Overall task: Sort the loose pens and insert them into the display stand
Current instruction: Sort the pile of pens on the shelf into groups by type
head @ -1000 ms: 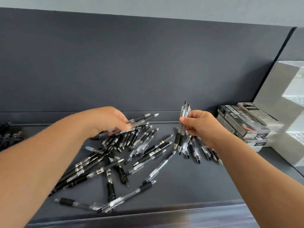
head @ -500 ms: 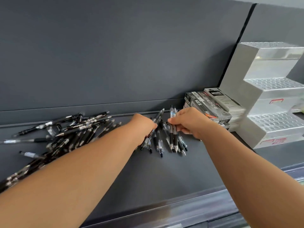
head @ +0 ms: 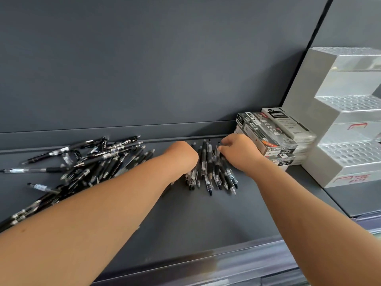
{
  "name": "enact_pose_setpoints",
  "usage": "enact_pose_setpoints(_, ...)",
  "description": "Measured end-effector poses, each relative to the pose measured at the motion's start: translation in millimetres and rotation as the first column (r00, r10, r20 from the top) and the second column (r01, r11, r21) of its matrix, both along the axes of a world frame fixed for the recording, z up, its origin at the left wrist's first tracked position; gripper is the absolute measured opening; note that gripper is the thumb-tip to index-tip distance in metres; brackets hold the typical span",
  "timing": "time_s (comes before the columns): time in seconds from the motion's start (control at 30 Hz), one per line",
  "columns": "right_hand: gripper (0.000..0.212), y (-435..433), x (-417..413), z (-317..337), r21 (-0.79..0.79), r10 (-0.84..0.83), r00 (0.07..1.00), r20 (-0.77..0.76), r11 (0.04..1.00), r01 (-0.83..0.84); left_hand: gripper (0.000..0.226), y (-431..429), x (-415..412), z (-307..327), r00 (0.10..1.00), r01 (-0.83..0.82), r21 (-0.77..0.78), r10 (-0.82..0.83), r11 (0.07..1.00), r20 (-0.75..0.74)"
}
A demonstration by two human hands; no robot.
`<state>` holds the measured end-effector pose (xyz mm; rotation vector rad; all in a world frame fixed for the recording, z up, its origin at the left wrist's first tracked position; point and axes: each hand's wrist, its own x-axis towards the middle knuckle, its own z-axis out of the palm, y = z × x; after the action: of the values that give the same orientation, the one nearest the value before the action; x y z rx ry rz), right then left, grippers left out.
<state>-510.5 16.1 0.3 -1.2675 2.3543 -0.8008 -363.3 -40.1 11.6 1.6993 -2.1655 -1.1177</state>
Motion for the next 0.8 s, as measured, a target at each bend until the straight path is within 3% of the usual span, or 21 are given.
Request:
enact_pose_setpoints(0.03,0.036,1,4,1,0.001,0.017,0.999,-0.03,1.0,-0.017,0.03,0,1,0,0.994,0.072,-0.063,-0.066,0.995,0.087)
enact_pose_setpoints(0.17,0.036,6,22,6,-0.001,0.086,0.986,-0.144,0.996,-0.087,0.022,-10,13,-6,0.979,0.163,-0.094,-0.149,0.982,0.137)
enact_pose_setpoints(0.3,0.035,6,43,11,-0.023,0.14,0.96,-0.243,0.988,-0.15,0.009,-14,36,-4,0.986,0.164,-0.142,-0.159,0.976,0.046)
enact_pose_setpoints(0.47,0.033,3,84,15,-0.034,0.264,0.895,-0.36,0.955,-0.296,0.008,-21,84,6,0.975,0.222,-0.301,-0.211,0.927,0.069)
enact_pose_setpoints(0.63,0.034,8,126,15,0.065,0.469,0.811,-0.348,0.876,-0.479,0.008,-22,144,19,0.969,0.248,-0.35,-0.229,0.903,0.096)
enact_pose_setpoints(0.8,0.022,14,156,9,0.172,0.598,0.731,-0.328,0.799,-0.576,0.011,-20,194,20,0.944,0.329,-0.338,-0.295,0.882,0.15)
